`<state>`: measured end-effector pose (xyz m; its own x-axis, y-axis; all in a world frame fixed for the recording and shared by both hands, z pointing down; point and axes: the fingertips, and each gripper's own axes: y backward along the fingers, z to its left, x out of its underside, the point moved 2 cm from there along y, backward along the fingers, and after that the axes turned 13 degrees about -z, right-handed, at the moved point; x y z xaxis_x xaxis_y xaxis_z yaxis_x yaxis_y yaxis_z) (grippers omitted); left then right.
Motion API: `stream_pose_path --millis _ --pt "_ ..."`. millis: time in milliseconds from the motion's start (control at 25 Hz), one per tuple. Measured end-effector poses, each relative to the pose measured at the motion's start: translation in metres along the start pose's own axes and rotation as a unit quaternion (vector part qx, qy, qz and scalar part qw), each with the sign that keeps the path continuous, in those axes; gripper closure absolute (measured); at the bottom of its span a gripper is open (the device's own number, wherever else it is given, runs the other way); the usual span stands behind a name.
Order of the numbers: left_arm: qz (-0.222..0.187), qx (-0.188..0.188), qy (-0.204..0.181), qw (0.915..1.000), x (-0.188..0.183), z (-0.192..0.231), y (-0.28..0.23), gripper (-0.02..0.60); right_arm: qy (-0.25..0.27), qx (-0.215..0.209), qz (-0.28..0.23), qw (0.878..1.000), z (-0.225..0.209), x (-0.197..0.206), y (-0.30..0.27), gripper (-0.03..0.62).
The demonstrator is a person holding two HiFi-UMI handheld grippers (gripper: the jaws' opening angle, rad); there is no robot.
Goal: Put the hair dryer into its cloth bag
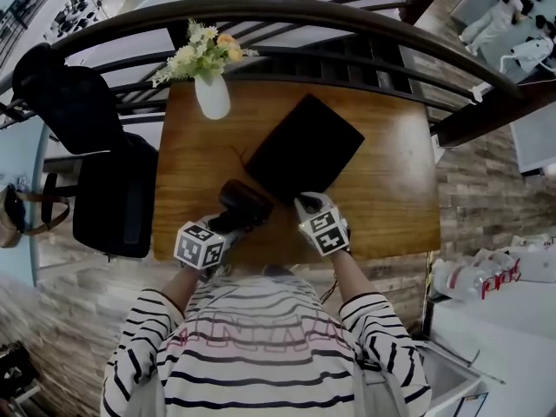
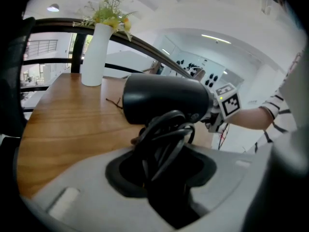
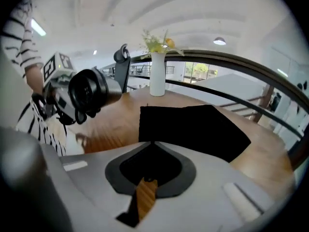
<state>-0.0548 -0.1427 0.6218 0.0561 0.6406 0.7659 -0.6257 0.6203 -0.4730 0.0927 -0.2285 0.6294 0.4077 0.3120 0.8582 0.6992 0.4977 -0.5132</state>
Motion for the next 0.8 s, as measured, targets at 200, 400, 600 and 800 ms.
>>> stream_pose_path --millis 200,400,600,800 --pt "0.025 0.018 -0.007 0.9995 0.000 -0.005 -0.017 0.419 -0.106 -0.005 -0.050 0.993 -0.001 -0.018 0.012 0.582" --pt "0.070 0.039 -0.012 0.9967 0.006 -0.006 -0.037 0.419 -0.141 -0.008 -0.074 0.987 0.004 -0.029 0.019 0.582" --pt "0.139 0.055 -0.028 0.9883 0.017 -0.008 -0.052 0.419 -0.151 -0.002 -0.095 0.984 0.002 -0.038 0.028 0.582" --pt "0.191 0.073 -0.057 0.9773 0.024 -0.011 -0.063 0.419 -0.134 -0.009 -0.115 0.984 0.006 -0.048 0.035 0.582"
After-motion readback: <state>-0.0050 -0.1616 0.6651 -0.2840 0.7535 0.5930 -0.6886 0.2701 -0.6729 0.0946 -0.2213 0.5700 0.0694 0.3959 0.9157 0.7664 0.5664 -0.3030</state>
